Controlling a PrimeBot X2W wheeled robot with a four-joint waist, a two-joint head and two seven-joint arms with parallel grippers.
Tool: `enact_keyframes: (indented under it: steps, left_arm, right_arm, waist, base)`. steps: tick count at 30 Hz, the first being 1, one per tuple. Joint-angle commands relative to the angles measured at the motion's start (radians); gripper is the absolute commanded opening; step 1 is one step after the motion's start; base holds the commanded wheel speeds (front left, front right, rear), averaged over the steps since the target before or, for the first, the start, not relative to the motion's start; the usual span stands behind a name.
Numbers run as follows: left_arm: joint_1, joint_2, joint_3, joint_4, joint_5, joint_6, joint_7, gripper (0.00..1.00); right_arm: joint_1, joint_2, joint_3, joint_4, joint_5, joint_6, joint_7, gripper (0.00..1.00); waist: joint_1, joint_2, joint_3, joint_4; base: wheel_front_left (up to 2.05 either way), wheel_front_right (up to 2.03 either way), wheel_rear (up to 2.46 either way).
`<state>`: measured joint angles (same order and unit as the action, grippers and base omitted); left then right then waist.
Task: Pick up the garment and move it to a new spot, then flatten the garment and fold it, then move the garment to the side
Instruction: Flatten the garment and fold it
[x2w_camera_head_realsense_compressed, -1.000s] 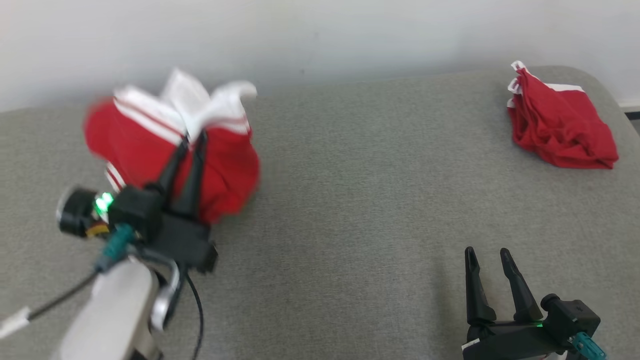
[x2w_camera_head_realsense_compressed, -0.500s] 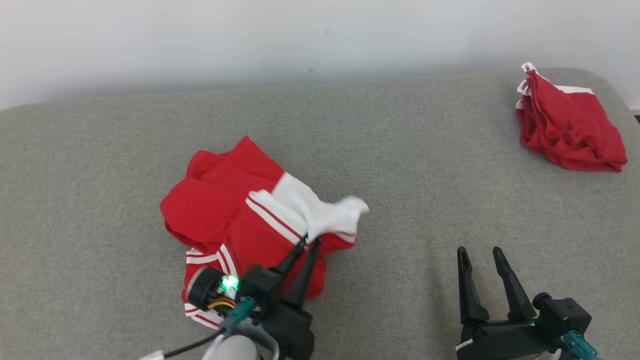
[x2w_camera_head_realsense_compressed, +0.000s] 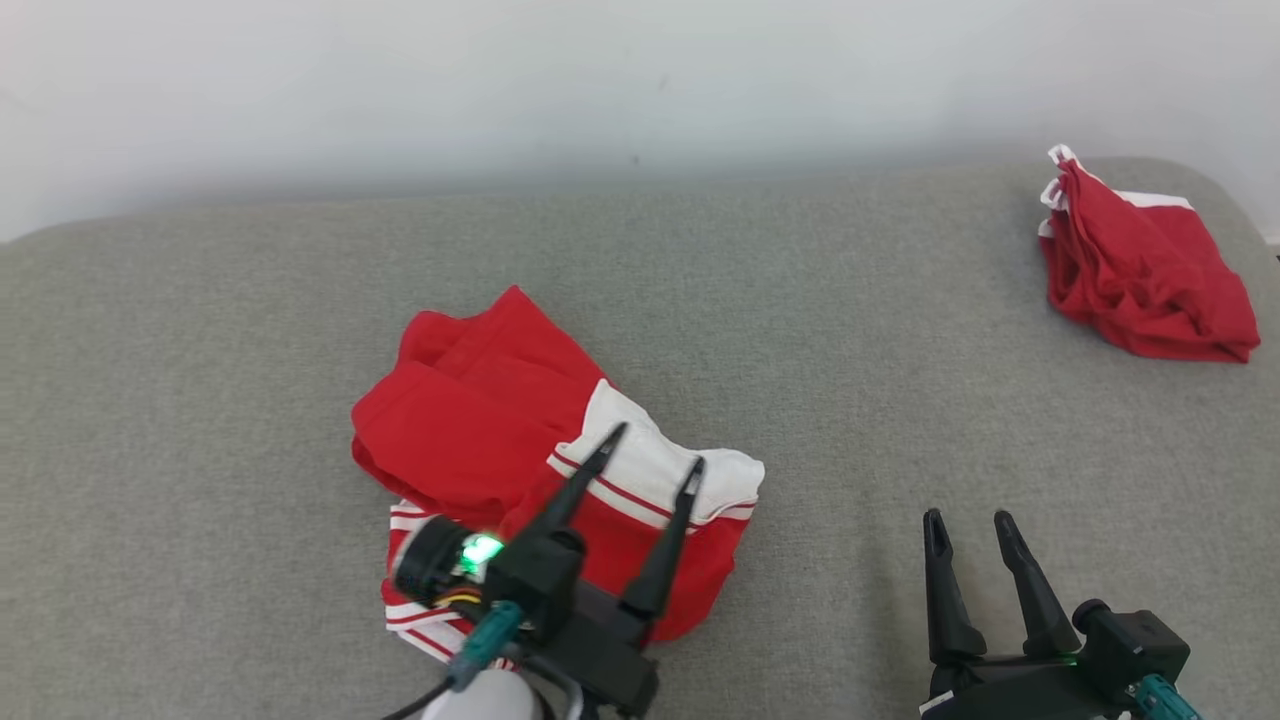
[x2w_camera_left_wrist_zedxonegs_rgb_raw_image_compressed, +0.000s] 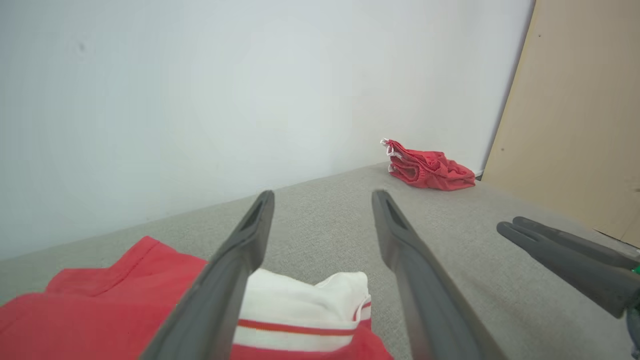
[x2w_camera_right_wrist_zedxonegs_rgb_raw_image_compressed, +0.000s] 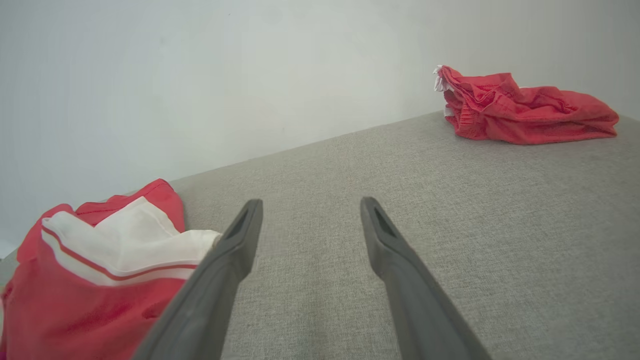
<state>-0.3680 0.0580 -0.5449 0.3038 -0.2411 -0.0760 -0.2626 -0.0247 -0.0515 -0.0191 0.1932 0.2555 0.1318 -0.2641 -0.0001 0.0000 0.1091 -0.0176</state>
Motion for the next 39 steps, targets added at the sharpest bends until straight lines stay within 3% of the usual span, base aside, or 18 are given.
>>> enact_keyframes:
  steps: [1, 6, 14, 26, 27, 28, 29, 39]
  left_arm:
    - [0.018, 0.010, 0.010, -0.005, 0.006, 0.006, -0.003, 1.00]
    - [0.069, 0.052, 0.107, -0.044, 0.014, 0.032, -0.003, 1.00]
    - [0.137, 0.090, 0.193, 0.009, 0.004, 0.020, -0.003, 1.00]
    - [0.128, 0.045, 0.212, 0.206, -0.027, -0.028, -0.003, 1.00]
    - [0.123, 0.041, 0.211, 0.222, -0.031, -0.029, -0.003, 0.78]
    - [0.114, 0.039, 0.210, 0.225, -0.026, -0.033, -0.003, 0.35]
    - [0.107, 0.036, 0.209, 0.222, -0.026, -0.038, -0.003, 0.00]
    - [0.061, 0.015, 0.110, 0.117, 0.009, -0.054, -0.003, 0.00]
  right_arm:
    - [0.007, 0.003, 0.001, 0.000, 0.008, -0.003, 0.000, 1.00]
    - [0.011, 0.003, 0.007, 0.000, 0.011, -0.003, 0.000, 1.00]
    - [0.008, 0.003, 0.015, 0.002, 0.007, -0.003, 0.000, 1.00]
    - [-0.008, -0.001, 0.010, 0.004, -0.003, -0.003, 0.000, 1.00]
    - [-0.009, -0.002, 0.010, 0.002, -0.004, -0.003, 0.000, 1.00]
    - [-0.009, -0.003, 0.010, 0.001, -0.005, -0.003, 0.000, 1.00]
    - [-0.009, -0.004, 0.009, -0.001, -0.005, -0.003, 0.000, 1.00]
    - [-0.004, -0.005, 0.008, -0.001, 0.002, -0.003, 0.000, 1.00]
  waist:
    - [0.0001, 0.0000, -0.013, 0.014]
    - [0.0001, 0.0000, -0.025, 0.036]
    - [0.0001, 0.0000, -0.015, 0.038]
    - [0.0001, 0.0000, 0.008, -0.008]
    - [0.0001, 0.0000, 0.008, -0.011]
    - [0.0001, 0.0000, 0.008, -0.014]
    - [0.0001, 0.0000, 0.007, -0.016]
    - [0.0001, 0.0000, -0.009, -0.044]
  base:
    - [0.00, 0.00, 0.00]
    - [0.00, 0.00, 0.00]
    - [0.00, 0.00, 0.00]
    - [0.00, 0.00, 0.00]
    - [0.00, 0.00, 0.00]
    - [0.00, 0.00, 0.00]
    - [0.00, 0.00, 0.00]
    - [0.00, 0.00, 0.00]
